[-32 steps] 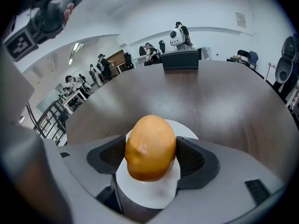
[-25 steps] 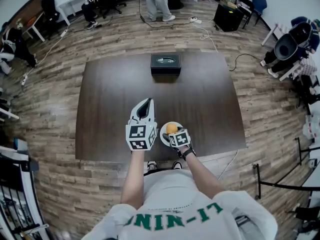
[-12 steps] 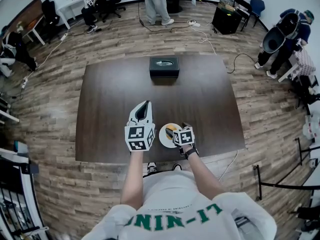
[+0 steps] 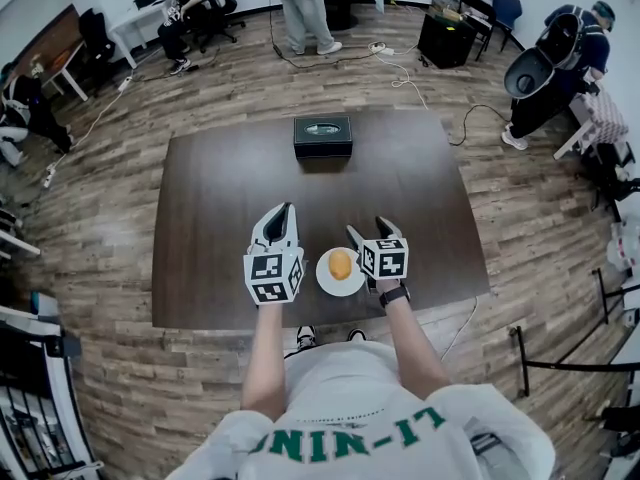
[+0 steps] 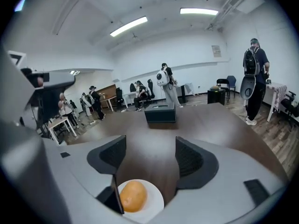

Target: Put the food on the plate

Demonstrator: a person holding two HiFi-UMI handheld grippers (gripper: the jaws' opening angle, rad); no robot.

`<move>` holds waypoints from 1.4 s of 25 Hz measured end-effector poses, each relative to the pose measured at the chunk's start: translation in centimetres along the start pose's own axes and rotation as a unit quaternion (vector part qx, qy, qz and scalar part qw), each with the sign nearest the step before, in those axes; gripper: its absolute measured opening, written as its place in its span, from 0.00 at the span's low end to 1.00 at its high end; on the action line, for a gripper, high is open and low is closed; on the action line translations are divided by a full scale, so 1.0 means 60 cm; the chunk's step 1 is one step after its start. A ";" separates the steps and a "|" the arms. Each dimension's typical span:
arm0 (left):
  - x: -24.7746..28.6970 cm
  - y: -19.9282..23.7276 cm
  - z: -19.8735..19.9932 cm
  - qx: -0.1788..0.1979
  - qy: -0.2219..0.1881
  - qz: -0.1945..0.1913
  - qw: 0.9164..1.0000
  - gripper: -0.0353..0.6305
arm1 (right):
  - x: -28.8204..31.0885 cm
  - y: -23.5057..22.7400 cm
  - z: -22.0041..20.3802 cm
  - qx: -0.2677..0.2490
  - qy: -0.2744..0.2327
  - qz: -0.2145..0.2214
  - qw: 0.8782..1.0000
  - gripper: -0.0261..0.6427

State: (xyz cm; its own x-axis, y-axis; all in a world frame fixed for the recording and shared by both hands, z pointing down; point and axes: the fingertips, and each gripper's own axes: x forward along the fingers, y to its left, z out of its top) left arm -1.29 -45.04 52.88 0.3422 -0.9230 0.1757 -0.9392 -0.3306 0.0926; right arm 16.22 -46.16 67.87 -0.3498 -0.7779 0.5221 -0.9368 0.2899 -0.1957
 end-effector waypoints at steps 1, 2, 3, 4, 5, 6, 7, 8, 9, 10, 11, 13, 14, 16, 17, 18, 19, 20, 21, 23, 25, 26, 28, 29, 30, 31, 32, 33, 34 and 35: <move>0.002 0.001 -0.001 -0.002 0.001 0.001 1.000 0.07 | -0.007 0.002 0.018 0.001 -0.011 0.001 1.000 0.54; 0.003 0.003 -0.001 -0.003 0.001 0.002 1.000 0.07 | -0.013 0.004 0.035 0.004 -0.021 0.004 1.000 0.52; 0.004 0.004 -0.001 -0.004 0.001 0.003 1.000 0.07 | -0.020 0.007 0.052 0.007 -0.031 0.006 0.999 0.50; 0.005 0.006 0.000 -0.005 0.000 0.004 1.000 0.07 | -0.028 0.010 0.069 0.007 -0.041 0.008 0.999 0.49; 0.005 0.006 0.002 -0.005 -0.001 0.004 1.000 0.07 | -0.037 0.013 0.085 0.005 -0.051 0.009 0.999 0.47; 0.006 0.007 0.005 -0.005 -0.002 0.004 1.000 0.07 | -0.045 0.016 0.101 0.002 -0.061 0.010 0.998 0.46; 0.007 0.007 0.008 -0.004 -0.004 0.004 1.000 0.07 | -0.053 0.019 0.115 -0.002 -0.070 0.012 0.997 0.45; 0.007 0.007 0.011 -0.003 -0.005 0.004 1.000 0.07 | -0.061 0.023 0.130 -0.006 -0.080 0.013 0.997 0.44; 0.008 0.007 0.014 0.000 -0.005 0.005 1.000 0.07 | -0.069 0.027 0.144 -0.013 -0.090 0.013 0.996 0.43; 0.008 0.007 0.017 0.005 -0.005 0.006 1.000 0.07 | -0.077 0.031 0.159 -0.020 -0.100 0.012 0.995 0.41; 0.009 0.007 0.021 0.010 -0.005 0.006 1.000 0.07 | -0.085 0.034 0.172 -0.026 -0.110 0.011 0.994 0.40; 0.011 0.006 0.030 0.013 -0.008 0.006 1.000 0.07 | -0.098 0.040 0.196 -0.028 -0.128 0.013 0.991 0.37; 0.011 0.005 0.035 0.013 -0.010 0.004 1.000 0.07 | -0.104 0.043 0.206 -0.026 -0.136 0.016 0.990 0.36; 0.011 0.003 0.044 0.013 -0.014 0.003 1.000 0.07 | -0.117 0.050 0.224 -0.025 -0.153 0.022 0.988 0.32; 0.012 0.002 0.050 0.013 -0.016 0.002 1.000 0.07 | -0.123 0.054 0.233 -0.027 -0.160 0.024 0.986 0.31; 0.012 0.002 0.056 0.012 -0.018 0.001 1.000 0.07 | -0.129 0.059 0.242 -0.031 -0.167 0.025 0.985 0.30; 0.012 0.003 0.062 0.008 -0.022 0.000 1.000 0.07 | -0.134 0.063 0.251 -0.036 -0.174 0.025 0.984 0.29; 0.012 0.004 0.071 -0.001 -0.027 -0.002 1.000 0.07 | -0.138 0.068 0.260 -0.040 -0.179 0.025 0.983 0.28; 0.010 0.004 0.082 -0.011 -0.035 -0.005 0.999 0.07 | -0.143 0.072 0.268 -0.044 -0.185 0.026 0.981 0.28; 0.005 0.004 0.108 -0.020 -0.055 -0.009 0.998 0.07 | -0.153 0.079 0.284 -0.049 -0.198 0.027 0.979 0.26; 0.001 0.003 0.131 -0.008 -0.069 -0.007 0.998 0.07 | -0.165 0.087 0.301 -0.054 -0.211 0.029 0.976 0.25; -0.001 0.002 0.140 0.000 -0.073 -0.005 0.997 0.07 | -0.172 0.091 0.309 -0.057 -0.218 0.030 0.974 0.24; -0.002 0.002 0.149 0.010 -0.076 -0.002 0.997 0.07 | -0.186 0.098 0.325 -0.061 -0.231 0.030 0.971 0.22; -0.002 0.003 0.149 0.013 -0.076 -0.002 0.997 0.07 | -0.192 0.101 0.332 -0.062 -0.238 0.030 0.969 0.21; 0.000 0.005 0.147 0.013 -0.074 -0.001 0.997 0.07 | -0.197 0.104 0.339 -0.063 -0.246 0.028 0.967 0.19; 0.002 0.006 0.143 0.012 -0.072 -0.001 0.997 0.07 | -0.202 0.105 0.345 -0.064 -0.252 0.025 0.965 0.17; 0.003 0.007 0.140 0.011 -0.070 -0.002 0.997 0.07 | -0.205 0.107 0.349 -0.066 -0.258 0.023 0.964 0.14; 0.005 0.008 0.138 0.010 -0.069 -0.001 0.998 0.07 | -0.208 0.108 0.353 -0.067 -0.262 0.022 0.963 0.12; 0.006 0.009 0.136 0.011 -0.069 -0.001 0.998 0.07 | -0.210 0.109 0.356 -0.067 -0.265 0.021 0.962 0.10; 0.006 0.009 0.137 0.011 -0.069 -0.001 0.998 0.07 | -0.211 0.109 0.358 -0.068 -0.268 0.020 0.961 0.07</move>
State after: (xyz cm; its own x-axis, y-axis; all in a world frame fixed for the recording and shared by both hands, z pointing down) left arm -1.89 -47.18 44.96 0.3386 -0.9401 0.0389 -0.9394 -0.3355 0.0701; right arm 14.53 -46.38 42.12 -0.3695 -0.9292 0.0073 -0.9267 0.3679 -0.0766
